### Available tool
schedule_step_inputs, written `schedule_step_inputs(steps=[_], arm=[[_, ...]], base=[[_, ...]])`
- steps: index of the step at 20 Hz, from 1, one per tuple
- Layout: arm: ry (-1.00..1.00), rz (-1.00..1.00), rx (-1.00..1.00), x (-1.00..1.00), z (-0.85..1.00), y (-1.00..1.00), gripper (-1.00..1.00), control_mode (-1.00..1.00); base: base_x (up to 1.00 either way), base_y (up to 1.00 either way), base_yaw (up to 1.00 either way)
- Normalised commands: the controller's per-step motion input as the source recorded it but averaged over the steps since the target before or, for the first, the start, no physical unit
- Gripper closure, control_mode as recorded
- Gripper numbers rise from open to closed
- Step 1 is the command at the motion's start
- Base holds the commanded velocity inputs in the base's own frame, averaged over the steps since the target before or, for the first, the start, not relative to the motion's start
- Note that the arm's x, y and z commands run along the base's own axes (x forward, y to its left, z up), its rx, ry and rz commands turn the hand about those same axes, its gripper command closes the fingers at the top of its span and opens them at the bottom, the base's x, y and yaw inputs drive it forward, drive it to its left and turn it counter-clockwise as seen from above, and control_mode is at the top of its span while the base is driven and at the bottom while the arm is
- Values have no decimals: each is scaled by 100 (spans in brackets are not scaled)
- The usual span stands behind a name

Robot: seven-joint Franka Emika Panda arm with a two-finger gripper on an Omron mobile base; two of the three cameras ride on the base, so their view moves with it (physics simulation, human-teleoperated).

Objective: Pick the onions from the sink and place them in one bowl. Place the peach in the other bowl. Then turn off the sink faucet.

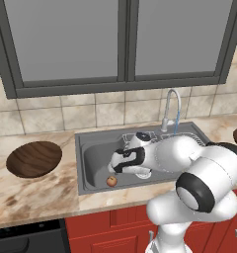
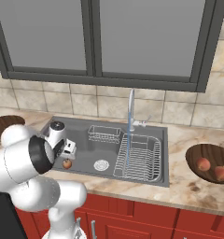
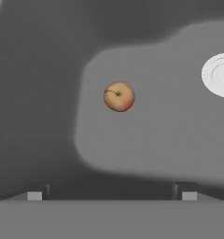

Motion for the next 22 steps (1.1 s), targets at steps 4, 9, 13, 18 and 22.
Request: schedule_step_inputs(steps=[4,9,13,18,22], arm=[[0,0,0,16,-16,0,-100,-100],[0,0,2,7,-19,0,-100,-100],[1,0,0,2,-20,0,-100,-100],[2,0,0,0,-27,0,-100,-100],[1,0,0,7,-15,8,-100,-100]], base=[[0,0,0],[0,0,0],[0,0,0],[0,0,0],[0,0,0]])
